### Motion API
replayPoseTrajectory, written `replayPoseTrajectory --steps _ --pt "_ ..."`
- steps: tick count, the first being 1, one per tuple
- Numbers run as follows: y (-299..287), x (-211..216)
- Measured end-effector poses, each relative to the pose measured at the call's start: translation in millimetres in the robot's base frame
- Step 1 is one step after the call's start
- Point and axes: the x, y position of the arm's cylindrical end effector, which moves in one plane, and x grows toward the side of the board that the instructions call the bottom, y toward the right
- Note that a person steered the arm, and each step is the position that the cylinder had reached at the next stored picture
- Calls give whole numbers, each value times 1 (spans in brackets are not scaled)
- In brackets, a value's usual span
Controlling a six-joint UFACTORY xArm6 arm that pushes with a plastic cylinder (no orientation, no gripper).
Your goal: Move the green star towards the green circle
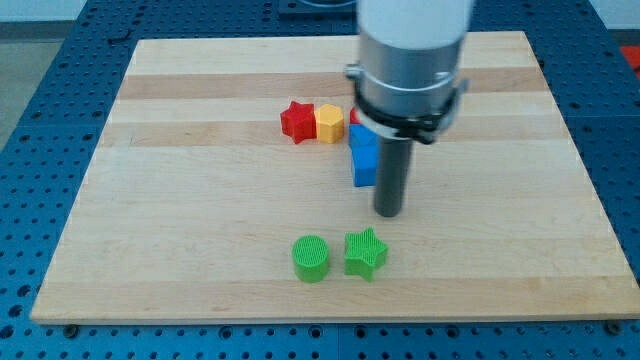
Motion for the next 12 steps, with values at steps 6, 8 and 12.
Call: replayPoseTrajectory --steps 6,8,12 --pt "77 46" --pt "91 77" --pt "-29 34"
